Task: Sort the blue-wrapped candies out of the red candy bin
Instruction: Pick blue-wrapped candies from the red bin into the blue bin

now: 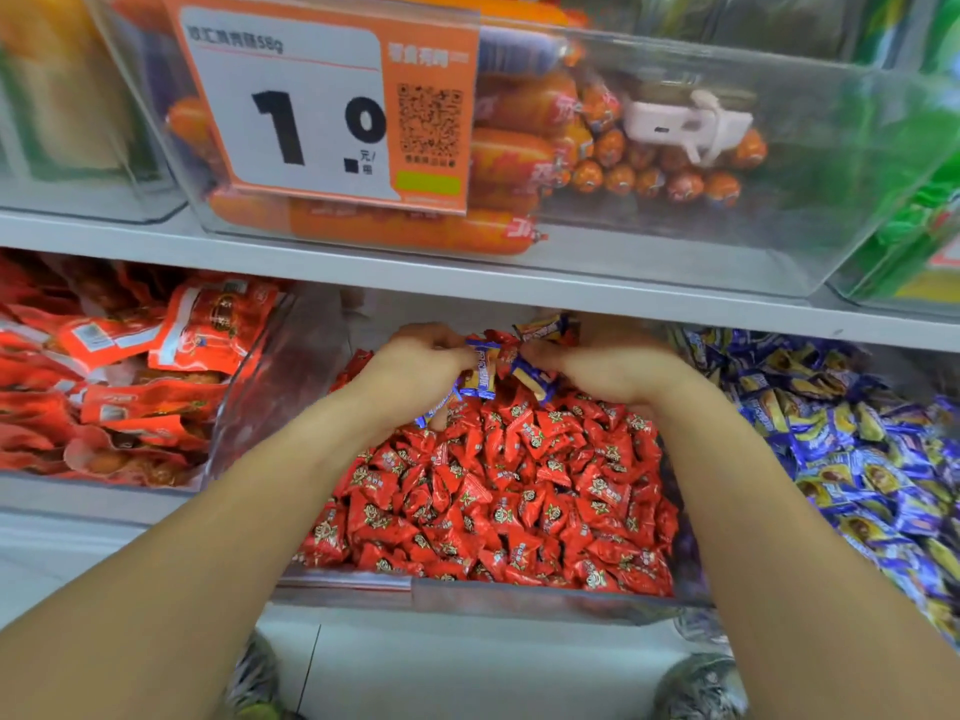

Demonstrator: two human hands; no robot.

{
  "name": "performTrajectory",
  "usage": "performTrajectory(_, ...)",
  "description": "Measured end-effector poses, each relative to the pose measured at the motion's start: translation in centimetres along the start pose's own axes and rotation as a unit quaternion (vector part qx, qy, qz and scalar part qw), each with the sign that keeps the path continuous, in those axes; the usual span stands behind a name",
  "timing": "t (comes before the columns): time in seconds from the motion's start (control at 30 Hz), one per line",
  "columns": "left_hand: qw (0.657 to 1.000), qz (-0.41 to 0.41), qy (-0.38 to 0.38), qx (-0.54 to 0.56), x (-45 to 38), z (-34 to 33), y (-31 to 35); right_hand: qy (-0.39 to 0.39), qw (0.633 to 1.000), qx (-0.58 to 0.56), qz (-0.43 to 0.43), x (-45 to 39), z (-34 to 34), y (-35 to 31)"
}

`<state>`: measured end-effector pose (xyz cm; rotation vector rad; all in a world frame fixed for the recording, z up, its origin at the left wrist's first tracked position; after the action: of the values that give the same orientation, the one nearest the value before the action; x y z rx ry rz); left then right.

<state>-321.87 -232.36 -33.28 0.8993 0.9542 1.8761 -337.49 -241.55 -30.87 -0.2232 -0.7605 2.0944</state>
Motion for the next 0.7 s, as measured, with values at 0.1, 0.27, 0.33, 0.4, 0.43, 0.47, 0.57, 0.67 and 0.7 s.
performTrajectory(0.1,0.992,0.029,-0.078,0.096,1.3,-0.5,0.1,-0.010,0.994,-0.092,0.050,0.5,-1.2,-0.7)
performTrajectory(0.27,0.994,0.030,-0.102,0.026,1.7,-0.9,-1.2,-0.021,0.993,-0.065,0.093,1.0,-1.9,-0.5)
performTrajectory(0.33,0.991,0.002,-0.101,-0.092,1.8,-0.7,-1.7,-0.032,0.995,-0.007,0.098,1.2,-2.0,-0.4)
performTrajectory(0.4,0.976,-0.021,-0.073,-0.203,2.1,-0.5,-2.1,-0.024,0.996,0.024,0.083,1.4,-1.8,-0.2)
performTrajectory(0.43,0.972,-0.030,-0.053,-0.229,2.3,-0.5,-1.9,-0.017,0.996,0.040,0.075,1.3,-1.6,-0.1)
performTrajectory(0.47,0.969,-0.040,-0.034,-0.240,2.5,-0.4,-1.7,-0.013,0.996,0.050,0.071,1.2,-1.4,0.0)
performTrajectory(0.57,0.955,-0.108,0.021,-0.277,3.1,0.0,-0.4,-0.010,0.996,0.039,0.074,1.0,-0.7,0.1)
performTrajectory(0.67,0.945,-0.177,-0.039,-0.274,4.1,-1.0,0.4,-0.009,0.995,0.067,0.074,0.9,-0.5,0.5)
performTrajectory(0.7,0.936,-0.182,-0.067,-0.293,4.3,-1.6,0.3,-0.030,0.994,0.073,0.074,0.9,-0.6,0.7)
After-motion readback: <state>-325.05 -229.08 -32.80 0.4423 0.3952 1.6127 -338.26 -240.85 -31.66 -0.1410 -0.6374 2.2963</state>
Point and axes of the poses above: each hand's wrist, its own x-axis away from the middle knuckle, its own z-axis out of the back of the hand, y = z × x, the point moved 4 cm from there along -x, towards the middle knuckle, and after that the axes turned 4 degrees about z, right-handed, at the moved point
